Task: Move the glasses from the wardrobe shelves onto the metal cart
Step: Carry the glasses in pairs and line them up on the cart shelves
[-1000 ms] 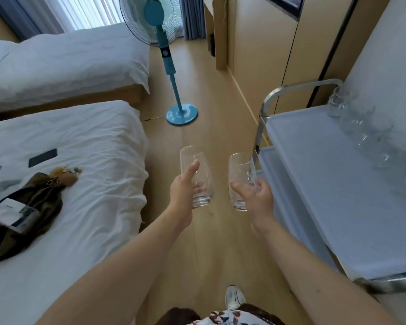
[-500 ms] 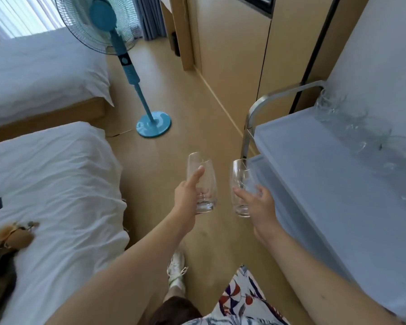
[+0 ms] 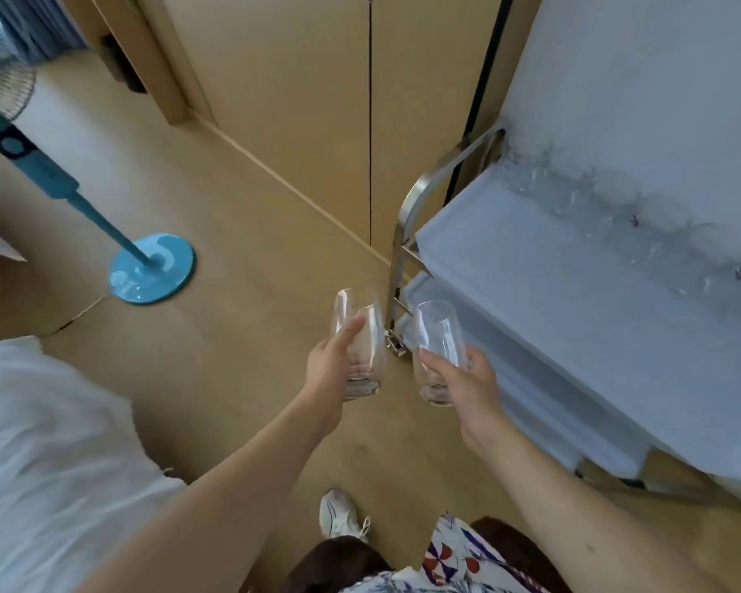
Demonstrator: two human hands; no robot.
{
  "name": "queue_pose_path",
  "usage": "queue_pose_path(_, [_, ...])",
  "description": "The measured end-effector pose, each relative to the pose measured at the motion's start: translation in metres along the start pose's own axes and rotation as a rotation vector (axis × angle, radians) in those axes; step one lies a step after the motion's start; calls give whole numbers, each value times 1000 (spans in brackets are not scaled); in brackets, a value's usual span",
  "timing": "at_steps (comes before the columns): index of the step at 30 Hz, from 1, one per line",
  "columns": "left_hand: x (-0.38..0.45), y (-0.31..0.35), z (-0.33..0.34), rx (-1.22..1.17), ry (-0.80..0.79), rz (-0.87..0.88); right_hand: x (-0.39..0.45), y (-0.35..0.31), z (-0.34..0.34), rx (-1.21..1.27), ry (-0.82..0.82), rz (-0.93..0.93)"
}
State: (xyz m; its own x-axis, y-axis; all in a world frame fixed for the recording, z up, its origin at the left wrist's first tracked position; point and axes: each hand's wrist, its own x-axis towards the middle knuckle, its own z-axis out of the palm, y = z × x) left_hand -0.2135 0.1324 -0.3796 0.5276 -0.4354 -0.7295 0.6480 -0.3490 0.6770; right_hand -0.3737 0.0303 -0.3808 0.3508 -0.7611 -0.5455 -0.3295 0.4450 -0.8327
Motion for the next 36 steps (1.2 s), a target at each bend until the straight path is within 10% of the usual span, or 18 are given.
queue_pose_path(36, [244,-98,92,374,-245,-268,183,167,-23,298,317,254])
